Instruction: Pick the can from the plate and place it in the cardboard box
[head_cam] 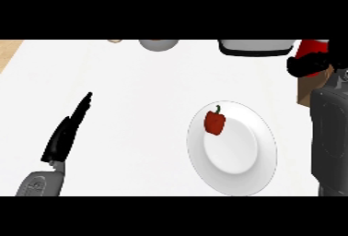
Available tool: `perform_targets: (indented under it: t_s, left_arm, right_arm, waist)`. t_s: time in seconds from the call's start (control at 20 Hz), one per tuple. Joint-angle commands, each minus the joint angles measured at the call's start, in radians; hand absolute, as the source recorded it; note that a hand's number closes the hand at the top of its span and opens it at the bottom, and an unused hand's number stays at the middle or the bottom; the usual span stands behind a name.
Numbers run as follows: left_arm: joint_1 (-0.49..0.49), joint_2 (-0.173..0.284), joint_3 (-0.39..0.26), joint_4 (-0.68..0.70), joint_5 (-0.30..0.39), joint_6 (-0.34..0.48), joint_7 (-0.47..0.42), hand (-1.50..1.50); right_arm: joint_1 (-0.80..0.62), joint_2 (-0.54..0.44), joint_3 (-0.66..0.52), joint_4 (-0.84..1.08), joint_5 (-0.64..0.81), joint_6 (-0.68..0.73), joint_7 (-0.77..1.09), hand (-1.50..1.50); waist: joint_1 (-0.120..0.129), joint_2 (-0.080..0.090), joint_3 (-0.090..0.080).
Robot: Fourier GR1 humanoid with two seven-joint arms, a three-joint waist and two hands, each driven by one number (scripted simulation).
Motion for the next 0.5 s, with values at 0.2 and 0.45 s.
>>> perform_targets:
  t_s: [0.2, 0.45]
  left_arm:
    - [-0.036, 0.021, 0.036, 0.083, 0.013, -0.028, -0.054, 0.00]
    - [0.020, 0.019, 0.024, 0.029, -0.001, -0.025, -0.070, 0.00]
  right_arm:
    - [0.027, -0.175, -0.161, 0.036, -0.079, 0.007, -0.051, 1.50]
    - [0.053, -0.275, -0.223, 0.205, -0.111, -0.056, -0.122, 1.50]
  waist:
    - [-0.002, 0.003, 0.000]
    - [0.006, 0.004, 0.000]
